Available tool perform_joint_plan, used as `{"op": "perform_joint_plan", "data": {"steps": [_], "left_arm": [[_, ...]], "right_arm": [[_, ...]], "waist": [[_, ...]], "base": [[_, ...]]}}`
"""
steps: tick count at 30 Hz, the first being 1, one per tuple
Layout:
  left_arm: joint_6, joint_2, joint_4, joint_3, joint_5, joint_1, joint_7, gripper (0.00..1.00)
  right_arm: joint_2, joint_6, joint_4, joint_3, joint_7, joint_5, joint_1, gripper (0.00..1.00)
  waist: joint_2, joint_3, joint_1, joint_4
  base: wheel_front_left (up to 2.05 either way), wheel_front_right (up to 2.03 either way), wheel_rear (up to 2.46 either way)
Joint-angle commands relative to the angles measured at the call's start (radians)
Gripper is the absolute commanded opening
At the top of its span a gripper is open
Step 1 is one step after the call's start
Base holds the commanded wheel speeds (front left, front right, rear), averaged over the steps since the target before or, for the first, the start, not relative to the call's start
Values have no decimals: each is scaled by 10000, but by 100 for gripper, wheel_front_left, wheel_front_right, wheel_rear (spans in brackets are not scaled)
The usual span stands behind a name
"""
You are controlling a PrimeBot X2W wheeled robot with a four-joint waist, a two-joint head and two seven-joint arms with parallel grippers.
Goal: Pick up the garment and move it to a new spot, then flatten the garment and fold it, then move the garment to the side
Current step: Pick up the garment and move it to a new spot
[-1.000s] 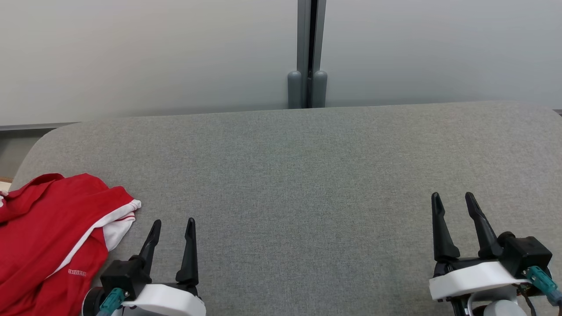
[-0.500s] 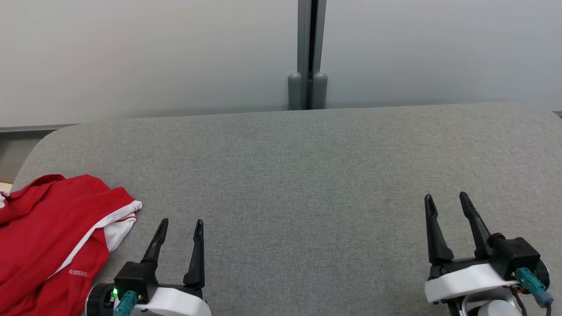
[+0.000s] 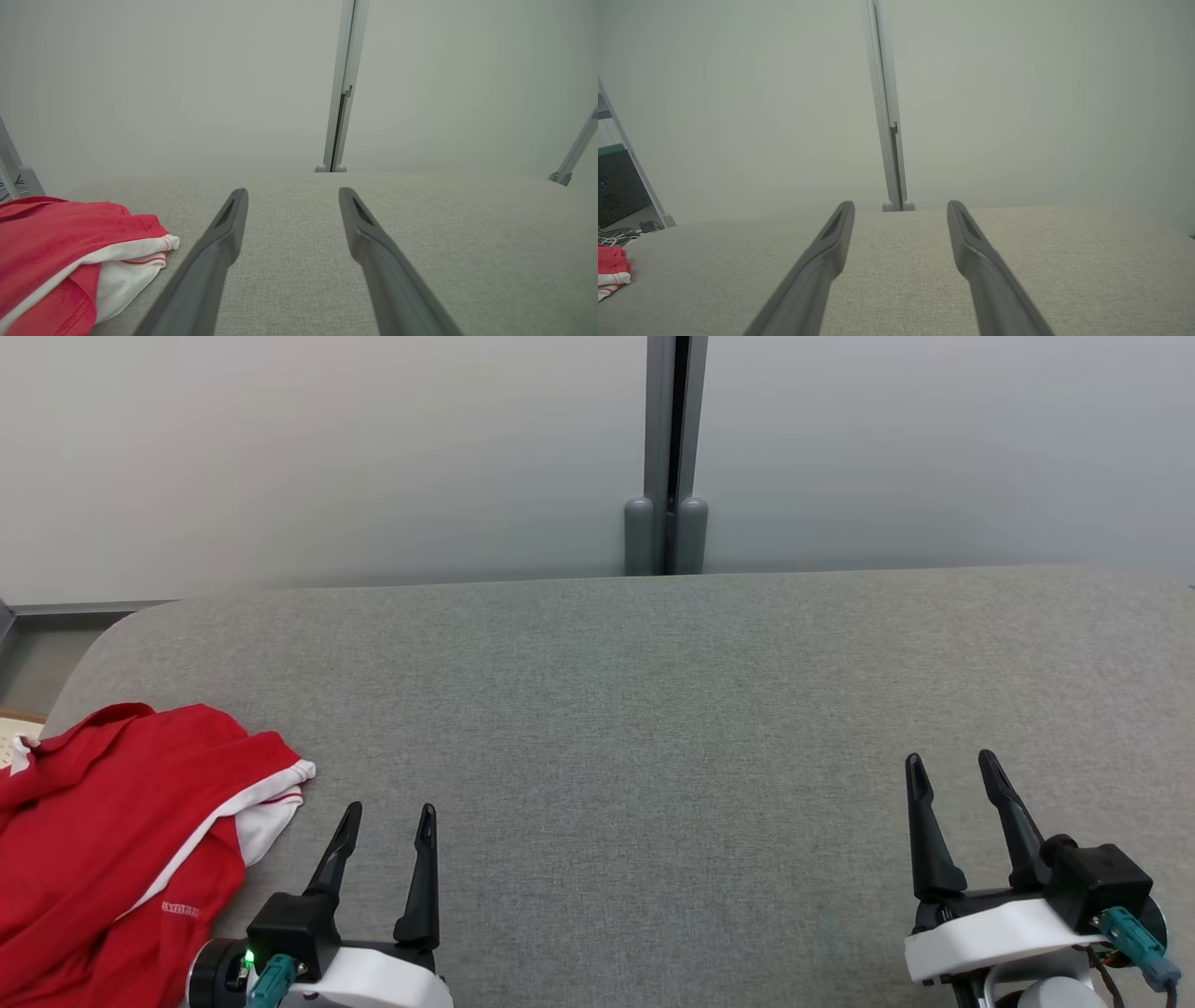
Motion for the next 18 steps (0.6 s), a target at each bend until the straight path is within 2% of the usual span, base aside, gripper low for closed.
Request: {"op": "perform_joint_plan", "data": {"steps": [1,6,17,18], "left_arm": [[2,39,9,-24,11,-109,-21,100],[78,39,-18,30,48,-211,-19,100],[133,37,-31,531,-110,-67,-14,100],[133,37,-31,531,-110,-67,-14,100]], "right_arm": [[-40,29,15,-15,-14,98,-11,100],[-39,29,-8,157,-13,264,111,100],[-36,29,-73,873,-13,555,53,100],[-36,29,-73,873,-13,555,53,100]], "waist": [[0,8,0,151],[0,52,0,830],[0,189,0,3145],[0,189,0,3145]], "base": [[0,0,0],[0,0,0],[0,0,0],[0,0,0]]}}
